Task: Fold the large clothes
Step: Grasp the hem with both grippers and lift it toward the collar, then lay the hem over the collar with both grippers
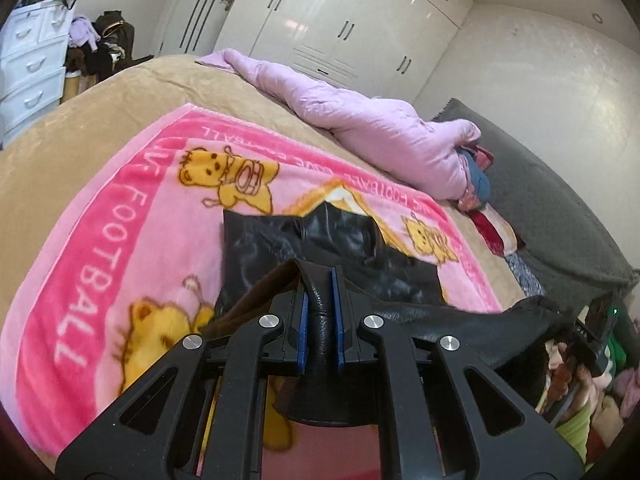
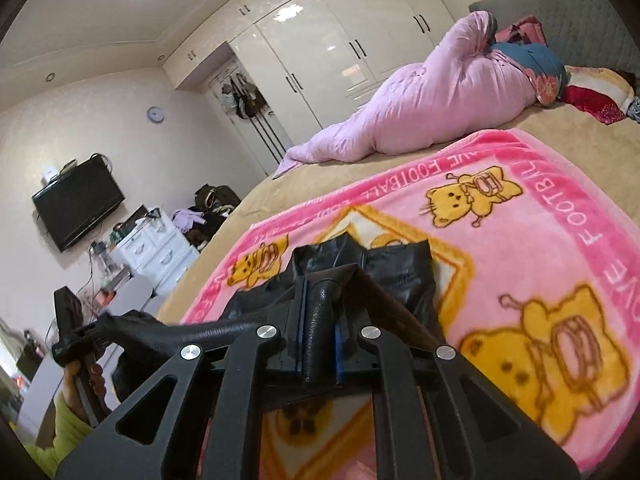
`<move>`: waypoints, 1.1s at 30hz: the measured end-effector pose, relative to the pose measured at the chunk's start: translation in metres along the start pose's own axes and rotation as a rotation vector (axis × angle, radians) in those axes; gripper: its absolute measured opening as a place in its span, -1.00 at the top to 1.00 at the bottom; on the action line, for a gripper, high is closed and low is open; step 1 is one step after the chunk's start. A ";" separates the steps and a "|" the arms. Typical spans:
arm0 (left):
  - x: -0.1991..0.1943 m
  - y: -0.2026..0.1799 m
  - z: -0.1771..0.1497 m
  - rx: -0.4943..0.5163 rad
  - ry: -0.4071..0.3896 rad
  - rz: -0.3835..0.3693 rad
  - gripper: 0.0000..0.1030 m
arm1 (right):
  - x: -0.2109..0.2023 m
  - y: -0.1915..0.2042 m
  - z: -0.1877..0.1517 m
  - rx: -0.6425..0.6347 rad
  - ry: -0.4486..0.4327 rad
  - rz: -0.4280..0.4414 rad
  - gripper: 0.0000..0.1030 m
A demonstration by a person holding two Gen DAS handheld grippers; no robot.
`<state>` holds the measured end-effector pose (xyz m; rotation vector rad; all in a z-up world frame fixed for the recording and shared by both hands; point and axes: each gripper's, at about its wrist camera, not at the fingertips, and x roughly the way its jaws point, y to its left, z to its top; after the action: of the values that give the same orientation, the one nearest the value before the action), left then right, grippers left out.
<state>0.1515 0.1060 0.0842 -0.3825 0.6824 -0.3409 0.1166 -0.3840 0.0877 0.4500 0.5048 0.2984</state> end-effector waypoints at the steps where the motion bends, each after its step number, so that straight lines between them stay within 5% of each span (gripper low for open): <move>1: 0.007 0.001 0.006 -0.008 0.002 0.003 0.93 | 0.009 -0.003 0.006 0.003 0.000 -0.013 0.82; 12: 0.076 0.013 0.046 -0.044 0.059 0.042 0.91 | 0.094 -0.031 0.042 0.042 0.062 -0.113 0.81; 25: 0.155 0.048 0.050 -0.106 0.147 0.125 0.84 | 0.185 -0.094 0.027 0.226 0.209 -0.187 0.72; 30: 0.163 0.051 0.051 -0.125 0.131 0.096 0.76 | 0.195 -0.112 0.021 0.294 0.220 -0.113 0.52; 33: 0.162 0.048 0.051 -0.127 0.116 0.072 0.68 | 0.193 -0.118 0.024 0.334 0.202 -0.037 0.18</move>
<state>0.3116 0.0916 0.0113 -0.4606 0.8319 -0.2537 0.3098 -0.4200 -0.0273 0.7383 0.7642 0.2251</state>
